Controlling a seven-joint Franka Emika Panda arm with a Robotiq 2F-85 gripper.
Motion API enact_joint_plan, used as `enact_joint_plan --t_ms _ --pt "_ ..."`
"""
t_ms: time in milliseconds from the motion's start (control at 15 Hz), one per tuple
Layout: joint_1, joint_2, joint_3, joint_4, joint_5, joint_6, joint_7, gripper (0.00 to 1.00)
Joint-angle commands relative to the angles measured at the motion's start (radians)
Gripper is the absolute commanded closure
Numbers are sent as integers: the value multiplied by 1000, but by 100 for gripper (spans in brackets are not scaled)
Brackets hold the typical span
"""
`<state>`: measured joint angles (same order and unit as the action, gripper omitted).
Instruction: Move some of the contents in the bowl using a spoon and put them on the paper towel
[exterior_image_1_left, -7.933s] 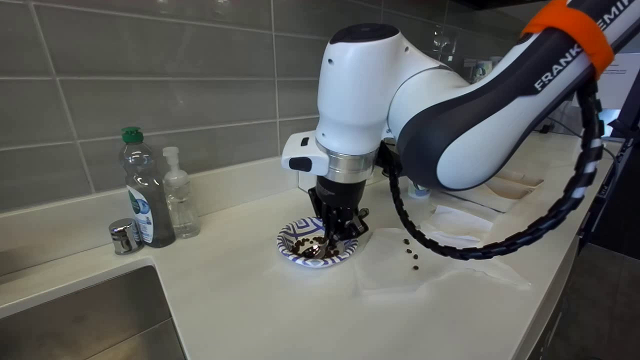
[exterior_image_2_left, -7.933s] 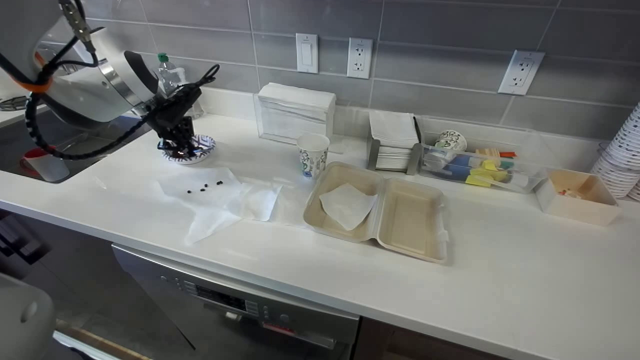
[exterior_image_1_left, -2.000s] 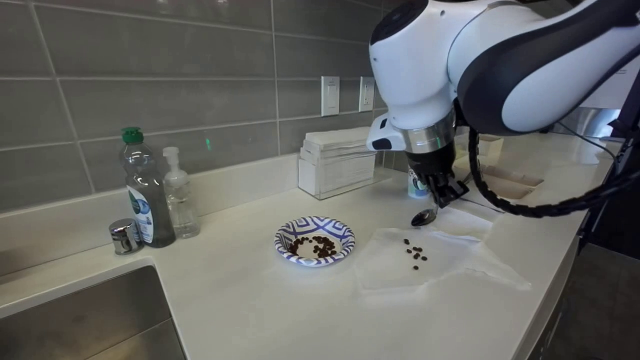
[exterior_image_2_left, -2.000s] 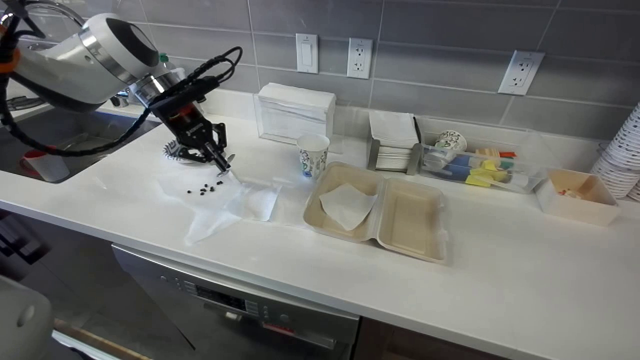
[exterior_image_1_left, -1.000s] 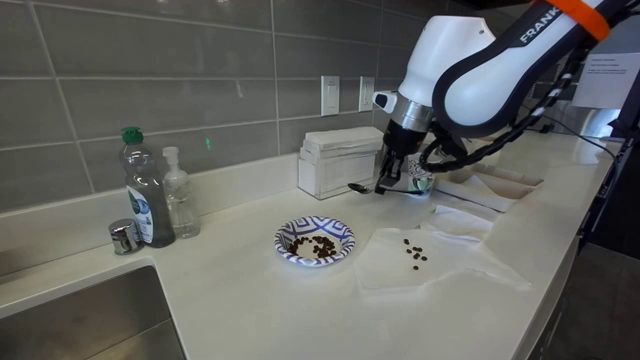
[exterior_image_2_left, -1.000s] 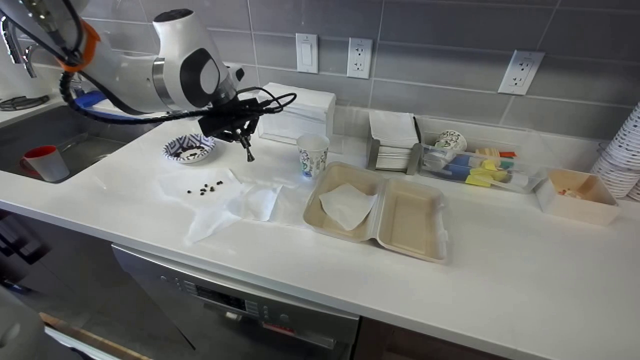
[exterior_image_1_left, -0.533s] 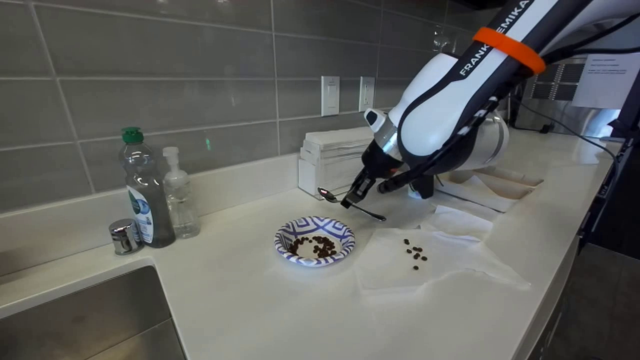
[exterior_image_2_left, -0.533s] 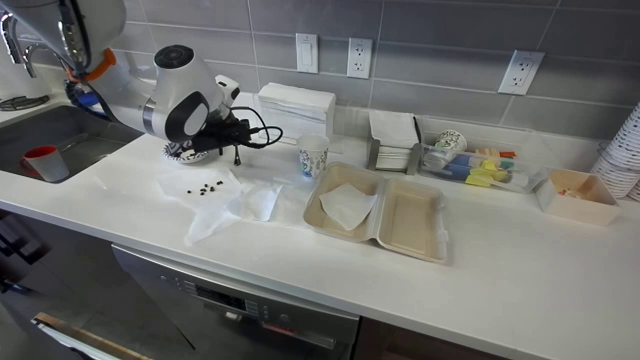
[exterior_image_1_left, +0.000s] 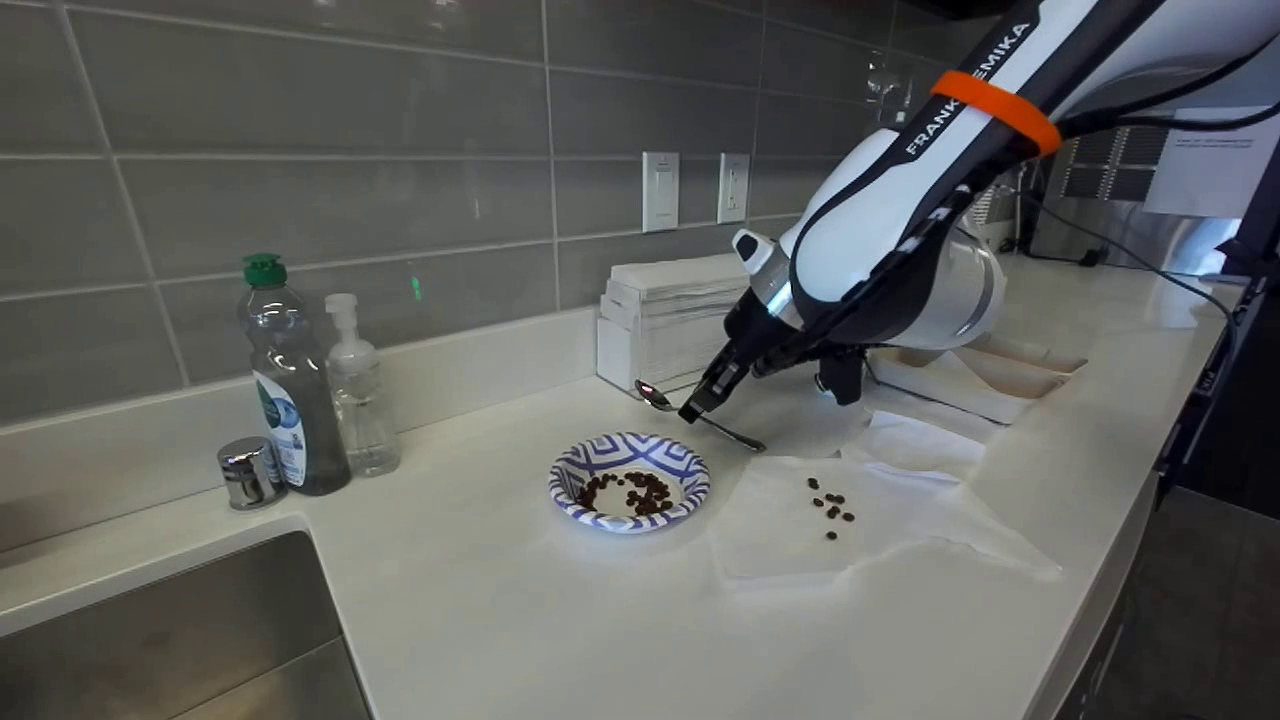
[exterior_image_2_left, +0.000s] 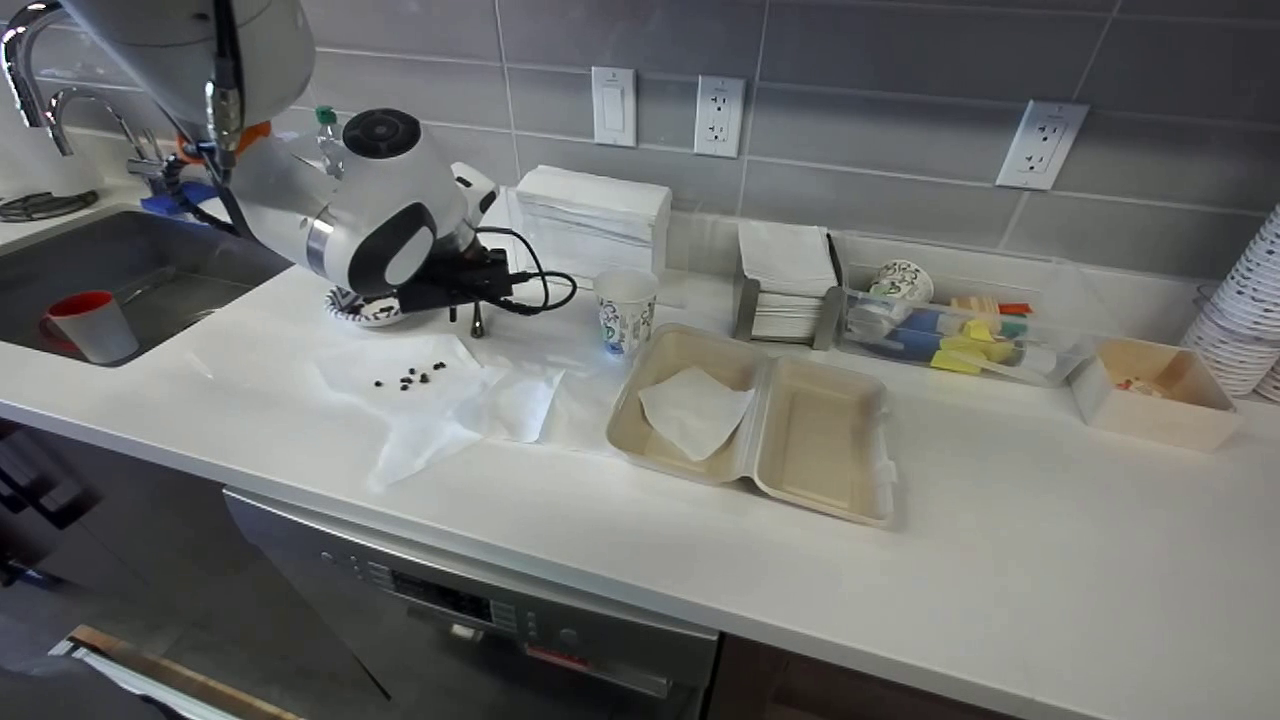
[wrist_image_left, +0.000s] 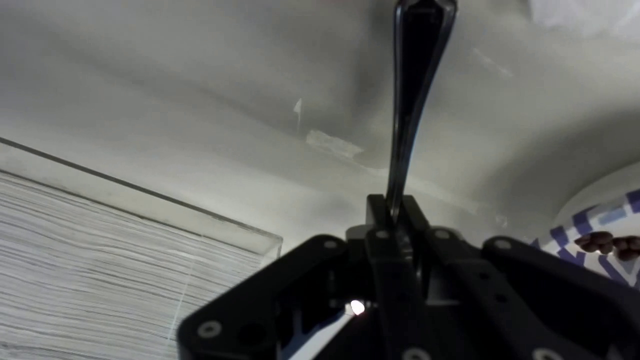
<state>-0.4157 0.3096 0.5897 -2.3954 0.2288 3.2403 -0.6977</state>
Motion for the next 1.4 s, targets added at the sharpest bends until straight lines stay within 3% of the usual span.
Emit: enact_joint_plan --t_ms 0,333,400,667,867,1067,1133,1333 --pt "-104 48 75 11 -18 0 -44 98" --pt "-183 74 134 9 -21 -38 -79 98" --pt "-187 74 136 7 -20 -43 -84 72" --pt "-206 71 149 2 -16 -69 -102 46" --pt "-213 3 168 -15 -1 -140 -92 24" --pt "-281 -111 289 -14 50 -322 -85 0" --pt "-279 -194 302 -22 66 -403 -54 0" --pt "-282 -358 302 3 -50 -621 139 0"
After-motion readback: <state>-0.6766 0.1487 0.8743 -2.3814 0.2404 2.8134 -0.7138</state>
